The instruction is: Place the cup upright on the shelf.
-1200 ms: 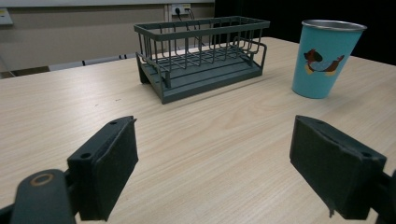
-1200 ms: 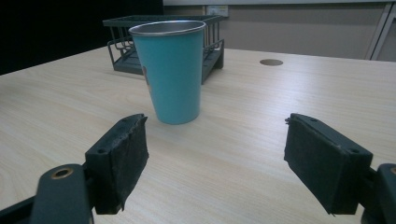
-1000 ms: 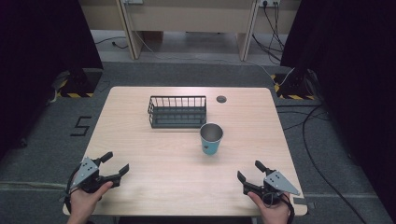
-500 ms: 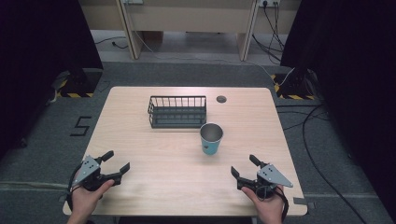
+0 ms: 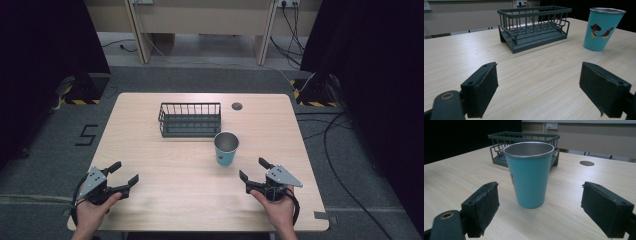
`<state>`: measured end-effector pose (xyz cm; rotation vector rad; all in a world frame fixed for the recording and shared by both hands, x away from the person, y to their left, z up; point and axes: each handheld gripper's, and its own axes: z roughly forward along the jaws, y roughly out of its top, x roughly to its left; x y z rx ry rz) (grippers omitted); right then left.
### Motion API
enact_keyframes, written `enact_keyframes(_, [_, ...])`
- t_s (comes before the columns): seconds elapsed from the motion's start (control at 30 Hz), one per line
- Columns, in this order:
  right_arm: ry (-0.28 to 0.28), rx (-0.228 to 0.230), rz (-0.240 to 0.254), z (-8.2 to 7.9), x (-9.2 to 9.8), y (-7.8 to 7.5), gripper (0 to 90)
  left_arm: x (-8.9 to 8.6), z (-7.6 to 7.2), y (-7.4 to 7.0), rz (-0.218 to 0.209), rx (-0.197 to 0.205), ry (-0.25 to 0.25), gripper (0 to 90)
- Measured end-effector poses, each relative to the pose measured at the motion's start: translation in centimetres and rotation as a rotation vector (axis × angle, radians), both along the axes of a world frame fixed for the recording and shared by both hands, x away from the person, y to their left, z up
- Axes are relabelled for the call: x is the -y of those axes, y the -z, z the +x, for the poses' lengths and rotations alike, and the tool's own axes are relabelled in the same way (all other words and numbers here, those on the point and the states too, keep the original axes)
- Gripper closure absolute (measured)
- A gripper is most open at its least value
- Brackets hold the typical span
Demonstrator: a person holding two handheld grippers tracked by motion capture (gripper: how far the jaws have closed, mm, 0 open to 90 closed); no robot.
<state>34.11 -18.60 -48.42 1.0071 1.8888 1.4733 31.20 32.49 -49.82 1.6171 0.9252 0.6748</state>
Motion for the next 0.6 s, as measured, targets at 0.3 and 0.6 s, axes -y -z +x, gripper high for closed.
enact_keyframes(0.3, [-0.011,-0.028,-0.015,1.4,-1.2,0.2,14.9,0.0,0.0,0.0,0.005,0.002,0.001,14.5])
enact_keyframes(0.6, [-0.022,-0.044,-0.029,2.6,-2.4,0.4,14.8,0.0,0.0,0.0,0.006,0.003,0.002,14.5])
